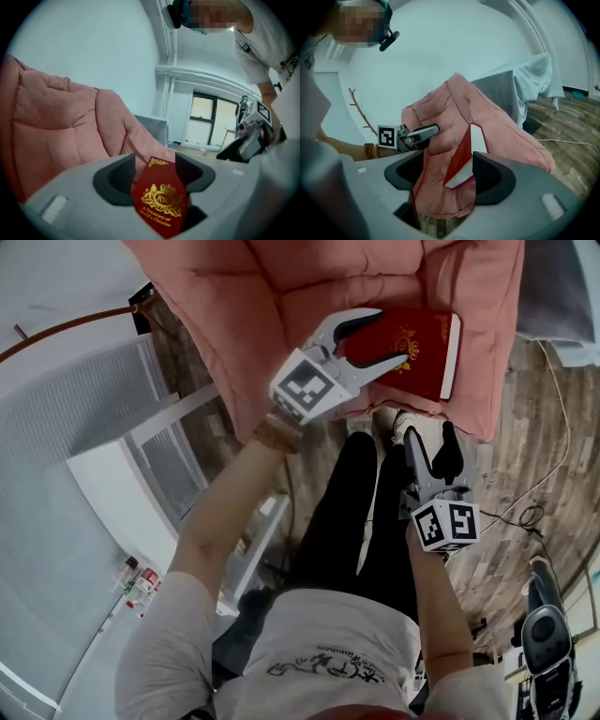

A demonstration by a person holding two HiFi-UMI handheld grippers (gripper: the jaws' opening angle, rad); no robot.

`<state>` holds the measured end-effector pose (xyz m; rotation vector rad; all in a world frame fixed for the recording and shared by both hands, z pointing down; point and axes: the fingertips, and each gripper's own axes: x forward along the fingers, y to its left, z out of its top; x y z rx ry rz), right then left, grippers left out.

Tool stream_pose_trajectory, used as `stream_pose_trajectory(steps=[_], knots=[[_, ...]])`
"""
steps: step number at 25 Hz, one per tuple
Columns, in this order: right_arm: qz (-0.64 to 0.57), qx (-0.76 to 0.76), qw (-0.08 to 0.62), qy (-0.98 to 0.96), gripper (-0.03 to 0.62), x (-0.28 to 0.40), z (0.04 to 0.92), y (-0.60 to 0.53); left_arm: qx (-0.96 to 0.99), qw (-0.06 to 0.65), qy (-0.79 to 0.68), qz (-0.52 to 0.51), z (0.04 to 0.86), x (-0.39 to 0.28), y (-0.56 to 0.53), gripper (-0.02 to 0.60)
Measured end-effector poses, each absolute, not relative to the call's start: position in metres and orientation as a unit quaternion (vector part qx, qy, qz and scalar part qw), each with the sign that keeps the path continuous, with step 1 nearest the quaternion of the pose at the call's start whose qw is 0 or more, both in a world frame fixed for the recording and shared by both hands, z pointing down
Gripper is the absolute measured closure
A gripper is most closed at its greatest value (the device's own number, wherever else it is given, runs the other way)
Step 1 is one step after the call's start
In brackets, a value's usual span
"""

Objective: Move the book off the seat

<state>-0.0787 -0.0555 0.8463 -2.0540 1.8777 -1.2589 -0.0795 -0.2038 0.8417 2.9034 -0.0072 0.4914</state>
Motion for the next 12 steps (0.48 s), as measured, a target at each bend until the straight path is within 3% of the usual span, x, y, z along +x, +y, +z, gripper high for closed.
stream_pose_trajectory(steps=[12], knots=[[-0.448, -0.690, 0.069, 0.564, 0.193, -0.082, 0.945, -0.065, 0.974, 0.104, 0.051, 0.195, 0.921, -0.069, -0.226, 0.245]])
